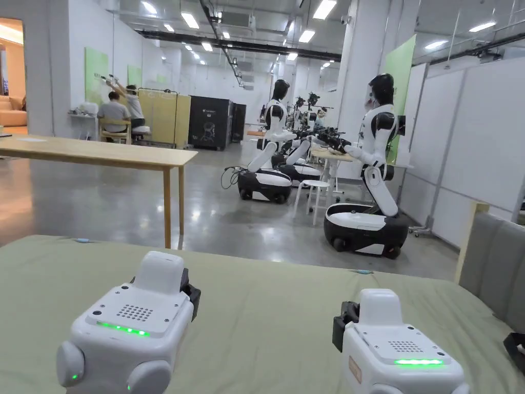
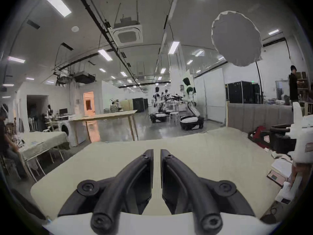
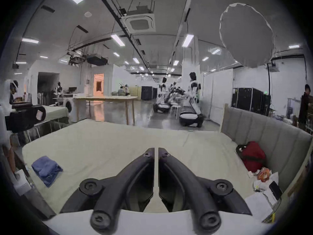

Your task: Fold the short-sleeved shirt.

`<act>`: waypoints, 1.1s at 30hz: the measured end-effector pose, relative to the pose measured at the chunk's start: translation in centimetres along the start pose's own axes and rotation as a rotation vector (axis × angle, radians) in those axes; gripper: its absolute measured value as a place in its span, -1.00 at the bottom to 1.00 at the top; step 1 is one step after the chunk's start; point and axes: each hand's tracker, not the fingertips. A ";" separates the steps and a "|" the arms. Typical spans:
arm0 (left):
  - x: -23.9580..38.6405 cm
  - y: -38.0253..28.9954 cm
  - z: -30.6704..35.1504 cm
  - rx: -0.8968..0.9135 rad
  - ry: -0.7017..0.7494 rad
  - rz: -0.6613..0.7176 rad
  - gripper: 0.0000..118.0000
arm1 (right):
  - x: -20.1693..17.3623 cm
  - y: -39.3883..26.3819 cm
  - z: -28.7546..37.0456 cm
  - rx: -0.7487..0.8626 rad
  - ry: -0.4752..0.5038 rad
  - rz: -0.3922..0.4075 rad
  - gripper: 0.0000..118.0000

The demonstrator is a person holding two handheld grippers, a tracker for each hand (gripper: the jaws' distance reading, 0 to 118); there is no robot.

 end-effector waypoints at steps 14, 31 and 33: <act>0.2 -0.2 -0.5 -0.038 -0.035 0.018 -0.57 | 0.3 1.9 0.3 0.043 0.048 -0.072 -0.60; 0.2 -0.1 -0.8 -0.006 -0.049 0.041 1.00 | -1.4 2.4 0.5 0.052 0.082 -0.070 1.00; 0.2 0.0 -0.6 -0.011 -0.047 0.032 1.00 | -1.9 3.0 0.5 0.002 0.053 -0.087 1.00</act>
